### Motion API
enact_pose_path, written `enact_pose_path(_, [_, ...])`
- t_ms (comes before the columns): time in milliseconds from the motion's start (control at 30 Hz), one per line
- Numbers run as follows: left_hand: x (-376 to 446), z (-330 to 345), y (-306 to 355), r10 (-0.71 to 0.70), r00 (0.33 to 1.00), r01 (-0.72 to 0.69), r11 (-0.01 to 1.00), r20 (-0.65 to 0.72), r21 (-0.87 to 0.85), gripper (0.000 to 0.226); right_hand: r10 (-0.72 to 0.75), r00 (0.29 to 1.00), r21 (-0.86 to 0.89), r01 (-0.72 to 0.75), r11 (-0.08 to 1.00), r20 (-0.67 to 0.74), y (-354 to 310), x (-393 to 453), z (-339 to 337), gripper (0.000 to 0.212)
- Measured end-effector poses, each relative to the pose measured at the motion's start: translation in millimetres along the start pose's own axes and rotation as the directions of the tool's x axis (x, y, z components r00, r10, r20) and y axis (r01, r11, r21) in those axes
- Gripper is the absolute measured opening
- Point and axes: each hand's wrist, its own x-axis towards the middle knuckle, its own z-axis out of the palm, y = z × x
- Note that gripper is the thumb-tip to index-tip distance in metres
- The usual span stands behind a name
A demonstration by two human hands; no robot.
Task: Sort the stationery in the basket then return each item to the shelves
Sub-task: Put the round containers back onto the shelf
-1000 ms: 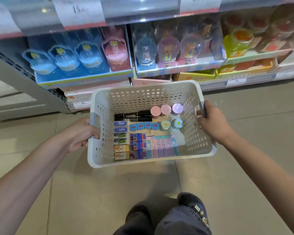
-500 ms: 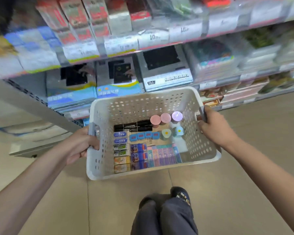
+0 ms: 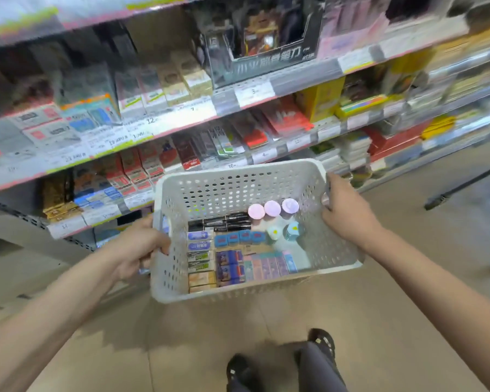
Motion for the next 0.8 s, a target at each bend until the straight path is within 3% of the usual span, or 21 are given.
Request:
enact_pose_path(100, [-10,31,30,0.027,1.0,-0.028,0.999,0.003,0.031,0.034,-0.159,0.975,-0.189,0.129,0.973,-0.153,14,6,-42,0.059])
enact_pose_path(167, [-16,53,48,0.034,0.999,-0.034,0.999,0.002,0.035,0.032,-0.287,0.946,-0.222,0.251,0.942,-0.148,22,16,-70,0.052])
enact_pose_path(300, [-23,97,76,0.006,1.0,-0.006,1.0,0.02,0.002,0.032,-0.436,0.875,-0.188,0.474,0.86,0.211,44,43,-111,0.032])
enact_pose_path(400, [-24,131,96,0.004,0.999,-0.003,1.0,0.046,-0.013,0.041,-0.476,0.785,-0.223,0.585,0.78,0.396,57,64,-123,0.03])
enact_pose_path(500, [-23,164,116,0.027,0.999,-0.027,1.0,0.039,0.0,0.023,-0.457,0.749,-0.319,0.634,0.704,0.48,69,86,-127,0.036])
enact_pose_path(633, [-18,198,146,0.05,0.998,-0.049,0.998,0.027,-0.031,0.026,-0.36,0.707,-0.453,0.682,0.574,0.608,79,108,-140,0.052])
enact_pose_path(733, [-12,211,168,0.048,0.998,-0.047,0.998,0.029,-0.052,0.047,-0.375,0.679,-0.517,0.728,0.45,0.631,90,124,-149,0.052])
enact_pose_path(800, [-2,215,179,0.057,0.998,-0.056,0.997,0.031,-0.048,0.06,-0.383,0.663,-0.516,0.744,0.424,0.643,99,139,-152,0.048])
